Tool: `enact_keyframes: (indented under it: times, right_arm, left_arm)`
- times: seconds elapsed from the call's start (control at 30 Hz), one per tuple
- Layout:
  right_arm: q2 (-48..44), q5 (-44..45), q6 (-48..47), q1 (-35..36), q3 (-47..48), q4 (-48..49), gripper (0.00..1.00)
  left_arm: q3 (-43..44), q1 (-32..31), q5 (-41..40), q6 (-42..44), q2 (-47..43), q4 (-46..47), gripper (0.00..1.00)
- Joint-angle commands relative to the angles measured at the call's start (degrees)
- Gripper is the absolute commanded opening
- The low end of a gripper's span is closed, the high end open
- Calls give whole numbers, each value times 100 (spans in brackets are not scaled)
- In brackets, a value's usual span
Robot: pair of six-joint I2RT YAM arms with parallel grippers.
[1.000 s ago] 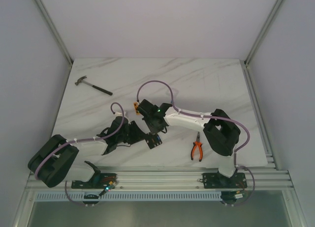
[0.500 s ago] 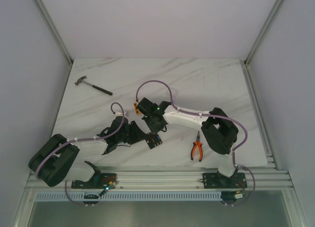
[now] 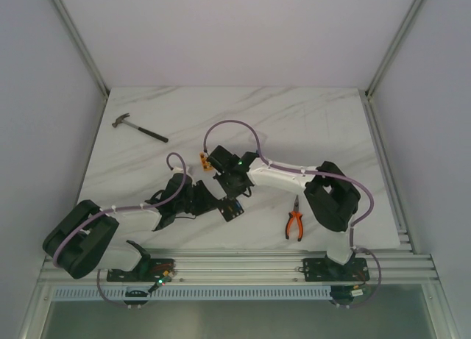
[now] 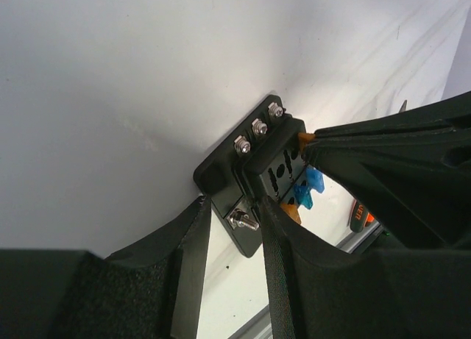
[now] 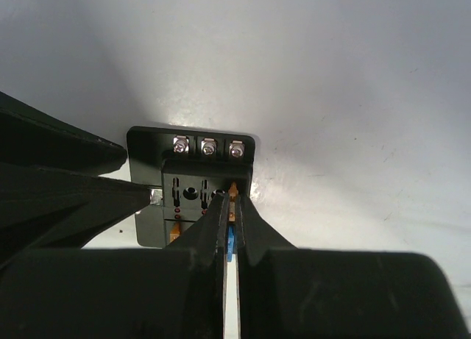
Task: Snap on the fuse box
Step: Install the fuse at the fuse box base, then pick up the fuse from the center of the board.
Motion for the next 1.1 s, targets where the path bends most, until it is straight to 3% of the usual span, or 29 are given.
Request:
enact_keyframes:
  times: [0.0,0.13,0.37,0.53,0.73,1.07]
  right_arm:
    - [449,471,-378,-182,-505,-99,0]
    - [214,466,-464,-241,-348,-132,6]
    - [-339,417,-670,-332,-264,-155,28]
    - [-824,-23,-916,-583,-318,86,49]
    - [-1018,-406,-1280,-1234,-373,616,54]
    - [53,-595,-1827,-2190,172,1488,59]
  left_arm:
    - [176,-34,113,0,62,42,43]
    - [386,-54,178,45,133,36,44]
    - [712,-57,13,230,23,-254,53]
    - [727,76,-164,396,-140,-556,58]
    - [648,358,-303,548,-407,-850,72]
    - [424,862,-399,721,-839,-1124,88]
